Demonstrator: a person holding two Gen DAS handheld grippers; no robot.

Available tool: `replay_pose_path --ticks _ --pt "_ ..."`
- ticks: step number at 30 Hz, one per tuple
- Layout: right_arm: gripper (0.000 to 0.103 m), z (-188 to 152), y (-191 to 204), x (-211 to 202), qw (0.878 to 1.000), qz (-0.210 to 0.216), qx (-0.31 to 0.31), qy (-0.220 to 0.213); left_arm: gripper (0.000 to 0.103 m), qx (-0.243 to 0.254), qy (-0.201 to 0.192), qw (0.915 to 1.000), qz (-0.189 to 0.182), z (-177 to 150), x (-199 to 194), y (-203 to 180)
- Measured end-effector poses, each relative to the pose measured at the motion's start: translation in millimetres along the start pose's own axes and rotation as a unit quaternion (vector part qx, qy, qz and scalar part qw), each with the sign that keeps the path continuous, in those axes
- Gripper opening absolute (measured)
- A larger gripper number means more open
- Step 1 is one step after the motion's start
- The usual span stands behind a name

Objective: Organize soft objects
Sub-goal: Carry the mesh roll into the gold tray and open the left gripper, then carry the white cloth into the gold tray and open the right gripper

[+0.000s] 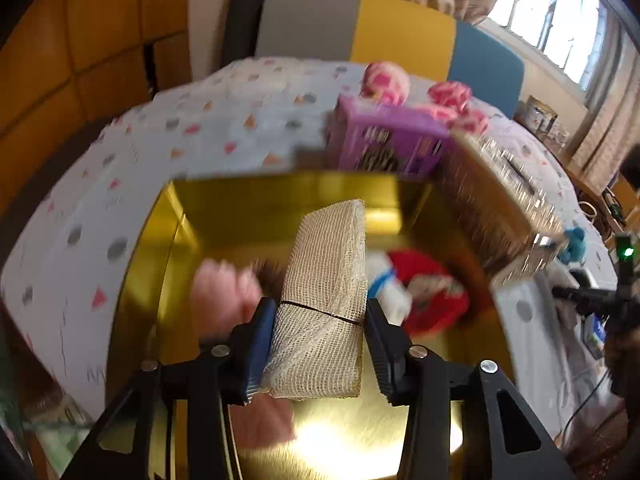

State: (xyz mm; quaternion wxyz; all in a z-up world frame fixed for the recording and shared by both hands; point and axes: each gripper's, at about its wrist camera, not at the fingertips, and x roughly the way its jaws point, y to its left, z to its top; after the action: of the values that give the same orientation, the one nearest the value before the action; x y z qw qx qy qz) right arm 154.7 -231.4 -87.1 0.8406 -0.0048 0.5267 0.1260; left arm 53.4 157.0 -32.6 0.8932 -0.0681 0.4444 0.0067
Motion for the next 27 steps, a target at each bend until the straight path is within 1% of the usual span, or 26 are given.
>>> replay_pose_path --ticks 2,3,4,6,8,9,12,15,17,20,23,24,27 --pt "0.007 1.0 -5.8 -2.6 1.0 0.014 0.019 -0.001 0.055 -0.007 0.007 0.9999 -0.004 -12.2 1.4 2.8" --pt "0.007 1.6 -8.3 -3.8 0.999 0.019 0.025 -0.003 0.056 -0.011 0.008 0.9999 -0.002 -18.5 1.4 3.9" --pt "0.007 2.8 -11.8 -5.7 0.999 0.024 0.037 -0.008 0.058 -0.011 0.007 0.9999 -0.001 -21.8 1.1 4.5" --pt "0.006 4.9 -20.0 -11.3 0.997 0.035 0.064 -0.019 0.064 -0.012 -0.002 0.9999 0.003 -28.6 -2.6 5.0" --pt "0.006 7.4 -27.8 -22.1 0.994 0.048 0.092 -0.039 0.077 -0.019 -0.011 0.9997 0.006 -31.9 -7.5 6.9" --pt "0.006 8.1 -30.0 -26.0 0.993 0.05 0.098 -0.045 0.079 -0.022 -0.012 0.9996 0.008 -31.7 -8.2 7.7" --pt "0.006 15.6 -35.2 -38.0 0.99 0.048 0.118 -0.058 0.08 -0.034 -0.011 0.9993 0.013 -31.6 -11.4 11.0" --pt "0.006 31.2 -32.0 -48.5 0.991 0.026 0.115 -0.065 0.08 -0.03 -0.013 0.9988 0.036 -32.4 -16.0 11.5" --pt "0.006 46.7 -28.6 -56.6 0.991 0.008 0.112 -0.071 0.08 -0.025 -0.019 0.9985 0.045 -33.5 -21.5 11.6" --pt "0.006 74.0 -20.2 -63.2 0.991 -0.017 0.106 -0.083 0.084 -0.029 -0.028 0.9983 0.042 -34.4 -29.3 15.1" --pt "0.006 101.4 -16.7 -71.9 0.989 -0.024 0.106 -0.102 0.084 -0.04 -0.038 0.9978 0.035 -32.9 -37.1 20.4" --pt "0.006 111.3 -16.1 -75.8 0.988 -0.021 0.107 -0.108 0.085 -0.043 -0.042 0.9976 0.034 -32.0 -39.6 22.0" --pt "0.006 138.6 -2.1 -88.7 0.987 -0.021 0.098 -0.129 0.086 -0.051 -0.048 0.9971 0.031 -30.0 -44.5 25.7"
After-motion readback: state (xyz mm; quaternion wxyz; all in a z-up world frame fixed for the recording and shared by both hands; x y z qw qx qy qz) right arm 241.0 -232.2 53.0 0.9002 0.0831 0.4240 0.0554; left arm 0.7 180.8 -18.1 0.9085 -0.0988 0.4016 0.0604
